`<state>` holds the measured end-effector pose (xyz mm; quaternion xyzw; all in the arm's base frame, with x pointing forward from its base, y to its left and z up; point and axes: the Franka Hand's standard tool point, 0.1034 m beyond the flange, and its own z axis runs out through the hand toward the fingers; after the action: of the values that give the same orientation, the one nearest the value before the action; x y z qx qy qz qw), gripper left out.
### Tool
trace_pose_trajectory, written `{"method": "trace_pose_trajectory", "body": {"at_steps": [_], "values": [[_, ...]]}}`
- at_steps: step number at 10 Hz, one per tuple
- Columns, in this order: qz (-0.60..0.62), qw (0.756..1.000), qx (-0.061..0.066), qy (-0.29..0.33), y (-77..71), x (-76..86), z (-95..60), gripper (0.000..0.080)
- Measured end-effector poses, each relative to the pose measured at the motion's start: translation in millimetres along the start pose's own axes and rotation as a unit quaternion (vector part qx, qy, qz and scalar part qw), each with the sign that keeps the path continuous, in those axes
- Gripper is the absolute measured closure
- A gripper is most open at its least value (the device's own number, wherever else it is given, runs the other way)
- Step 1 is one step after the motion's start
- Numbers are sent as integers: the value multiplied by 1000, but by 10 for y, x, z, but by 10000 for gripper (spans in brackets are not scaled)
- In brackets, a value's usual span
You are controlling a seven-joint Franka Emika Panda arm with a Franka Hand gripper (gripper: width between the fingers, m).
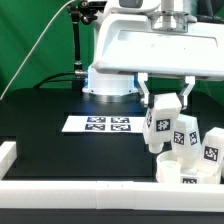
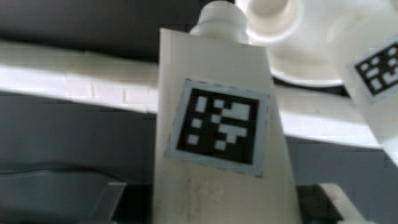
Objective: Assemble stool
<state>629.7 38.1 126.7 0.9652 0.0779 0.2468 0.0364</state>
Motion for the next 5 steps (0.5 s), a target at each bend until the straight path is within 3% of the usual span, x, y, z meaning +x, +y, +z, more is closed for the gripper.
{"method": "trace_pose_trajectory", "body": {"at_steps": [5], "values": [[-50,999,-2,20,-35,51,4,473]]}}
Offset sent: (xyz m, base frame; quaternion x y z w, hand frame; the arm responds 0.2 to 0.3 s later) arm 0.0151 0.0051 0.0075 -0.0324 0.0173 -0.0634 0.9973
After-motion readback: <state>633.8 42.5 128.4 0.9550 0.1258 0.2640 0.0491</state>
